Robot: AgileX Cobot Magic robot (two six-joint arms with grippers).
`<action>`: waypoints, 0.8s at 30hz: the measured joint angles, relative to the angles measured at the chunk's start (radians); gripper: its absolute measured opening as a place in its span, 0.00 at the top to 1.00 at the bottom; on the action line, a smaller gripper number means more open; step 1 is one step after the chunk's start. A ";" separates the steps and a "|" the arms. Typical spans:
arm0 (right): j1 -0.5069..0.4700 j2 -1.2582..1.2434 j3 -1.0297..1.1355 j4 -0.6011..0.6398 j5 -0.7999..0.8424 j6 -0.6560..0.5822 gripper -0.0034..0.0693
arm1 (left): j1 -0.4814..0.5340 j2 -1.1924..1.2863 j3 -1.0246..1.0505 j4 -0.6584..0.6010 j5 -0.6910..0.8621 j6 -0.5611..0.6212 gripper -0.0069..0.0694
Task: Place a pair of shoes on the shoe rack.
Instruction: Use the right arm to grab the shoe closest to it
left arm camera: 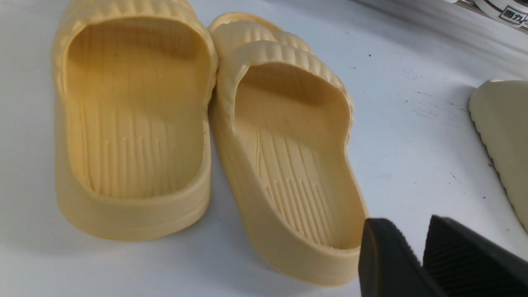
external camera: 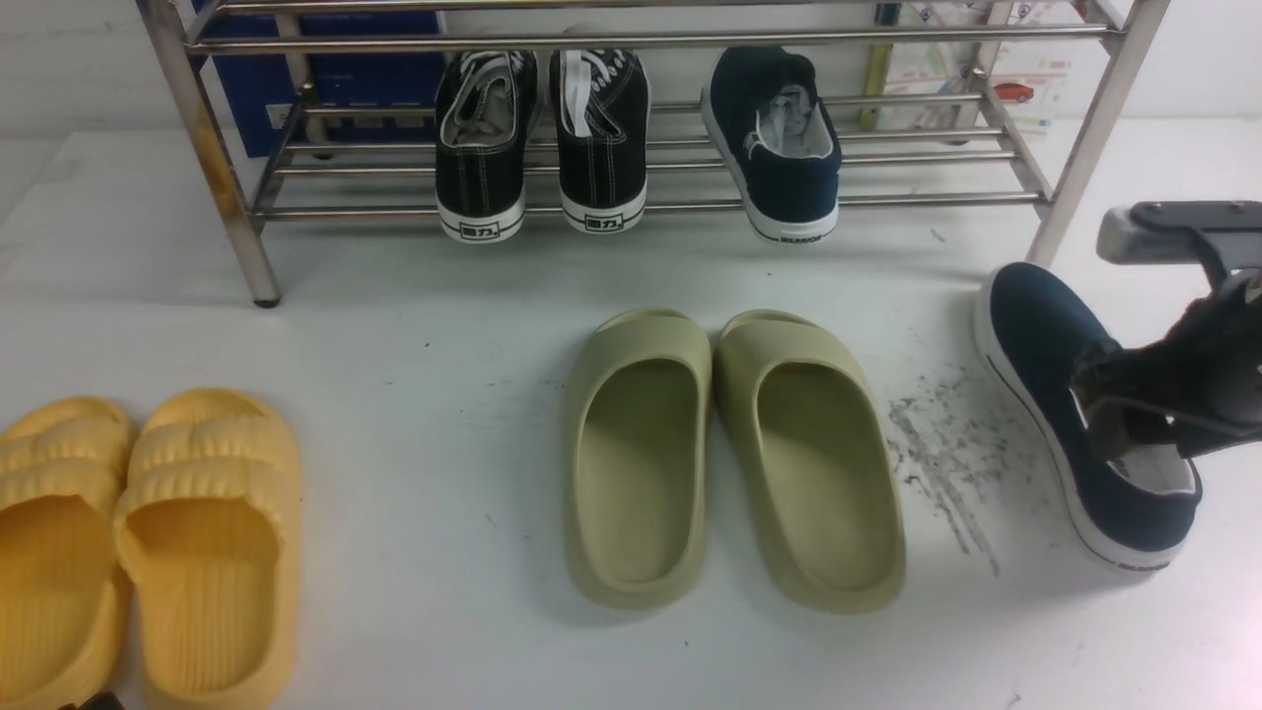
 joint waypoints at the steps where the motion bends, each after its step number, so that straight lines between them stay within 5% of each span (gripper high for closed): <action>1: 0.000 0.016 0.000 0.007 -0.008 -0.002 0.25 | 0.000 0.000 0.000 0.000 0.000 0.000 0.69; 7: 0.000 0.095 0.000 0.041 -0.014 -0.055 0.35 | 0.000 0.000 0.000 0.000 0.000 0.000 0.68; 18: -0.002 0.160 -0.007 0.085 0.022 -0.125 0.90 | 0.000 0.000 0.000 0.000 0.000 0.000 0.67; 24: 0.035 0.081 -0.019 0.101 0.142 -0.126 0.90 | 0.000 0.000 0.000 0.000 0.000 0.000 0.67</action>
